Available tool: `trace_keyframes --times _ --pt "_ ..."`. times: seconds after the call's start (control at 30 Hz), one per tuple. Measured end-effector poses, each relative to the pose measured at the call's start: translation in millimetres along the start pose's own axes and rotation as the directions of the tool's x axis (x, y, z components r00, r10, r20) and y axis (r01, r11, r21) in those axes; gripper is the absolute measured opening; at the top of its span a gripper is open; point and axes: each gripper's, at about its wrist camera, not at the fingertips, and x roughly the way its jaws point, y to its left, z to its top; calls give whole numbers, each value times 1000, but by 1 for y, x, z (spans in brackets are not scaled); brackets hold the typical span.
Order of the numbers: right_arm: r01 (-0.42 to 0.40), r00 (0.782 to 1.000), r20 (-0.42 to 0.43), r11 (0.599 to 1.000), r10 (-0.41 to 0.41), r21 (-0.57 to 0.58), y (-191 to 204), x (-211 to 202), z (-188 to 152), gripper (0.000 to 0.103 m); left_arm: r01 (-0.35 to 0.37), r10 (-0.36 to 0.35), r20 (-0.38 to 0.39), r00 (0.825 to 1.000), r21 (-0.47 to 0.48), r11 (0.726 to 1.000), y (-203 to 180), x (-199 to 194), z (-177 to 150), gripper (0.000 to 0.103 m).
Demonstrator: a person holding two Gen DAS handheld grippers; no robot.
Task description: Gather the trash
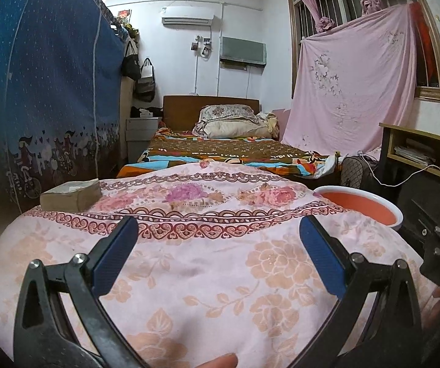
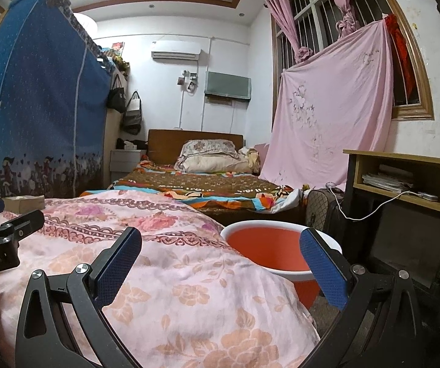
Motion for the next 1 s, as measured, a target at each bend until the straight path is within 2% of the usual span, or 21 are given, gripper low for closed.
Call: trace_keyframes --times 1.0 --pt "-1 1000 -29 1000 2 27 -5 4 0 103 -3 3 3 1000 8 1000 -2 0 0 103"
